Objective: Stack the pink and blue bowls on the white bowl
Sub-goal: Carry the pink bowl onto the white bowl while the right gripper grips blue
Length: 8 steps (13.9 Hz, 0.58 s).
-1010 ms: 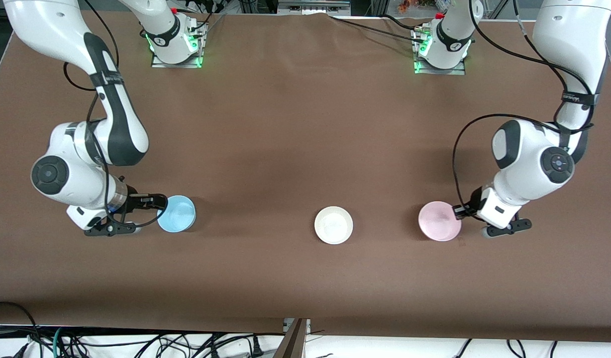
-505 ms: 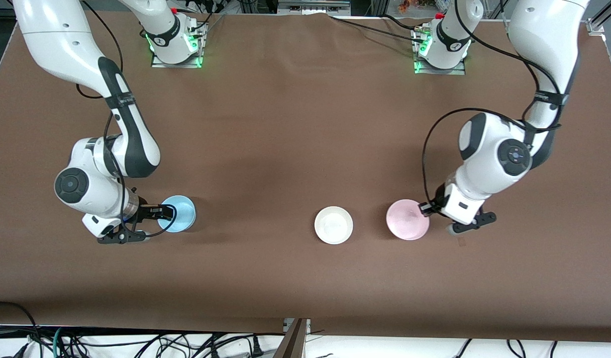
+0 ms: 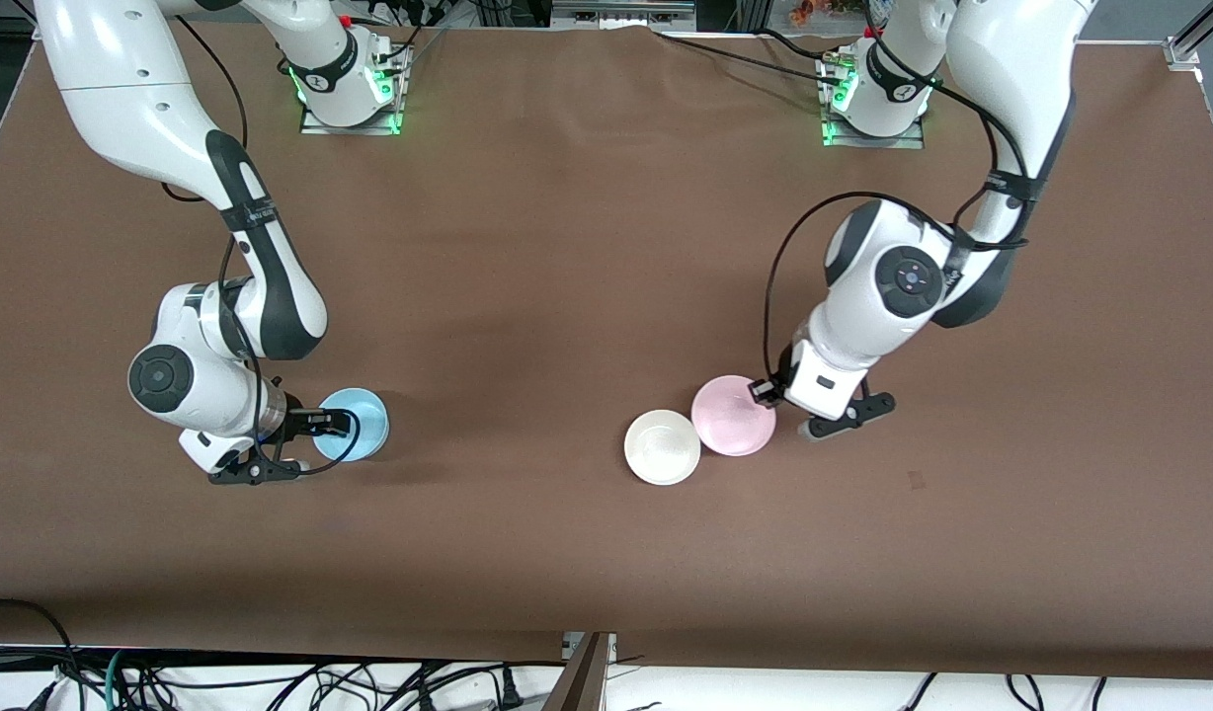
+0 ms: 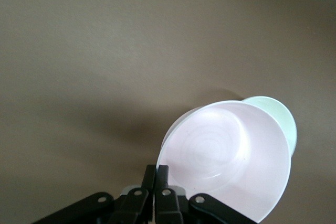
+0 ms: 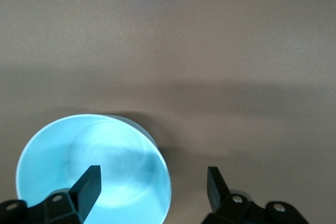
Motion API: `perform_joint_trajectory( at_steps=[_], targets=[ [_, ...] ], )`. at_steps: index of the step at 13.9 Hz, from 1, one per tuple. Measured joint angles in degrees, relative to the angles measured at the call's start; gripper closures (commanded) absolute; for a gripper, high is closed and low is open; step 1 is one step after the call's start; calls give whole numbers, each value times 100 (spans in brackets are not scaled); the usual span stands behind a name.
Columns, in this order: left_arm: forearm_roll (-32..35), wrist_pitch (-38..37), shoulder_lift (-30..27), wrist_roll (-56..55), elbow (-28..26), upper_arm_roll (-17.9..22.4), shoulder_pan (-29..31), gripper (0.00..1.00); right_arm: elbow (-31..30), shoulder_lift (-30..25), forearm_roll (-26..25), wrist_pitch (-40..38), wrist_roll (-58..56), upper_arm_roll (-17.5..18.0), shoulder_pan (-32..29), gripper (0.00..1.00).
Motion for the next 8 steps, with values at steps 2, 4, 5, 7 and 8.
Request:
perform_joint_trajectory(
  at_steps=[2, 4, 5, 7, 8],
  targets=[
    [0, 0, 98, -223, 130, 11, -196, 100, 0, 23, 0, 0, 0, 0, -4, 13],
    [0, 0, 237, -323, 288, 16, -310, 100, 0, 23, 0, 0, 0, -1, -7, 22],
    [0, 0, 314, -338, 369, 19, -356, 100, 0, 23, 0, 0, 0, -1, -8, 26],
    [0, 0, 462, -359, 512, 22, -421, 100, -1, 25, 0, -1, 0, -1, -8, 31],
    [0, 1, 519, -359, 555, 25, -444, 100, -4, 27, 0, -1, 0, -1, -8, 34]
  ],
)
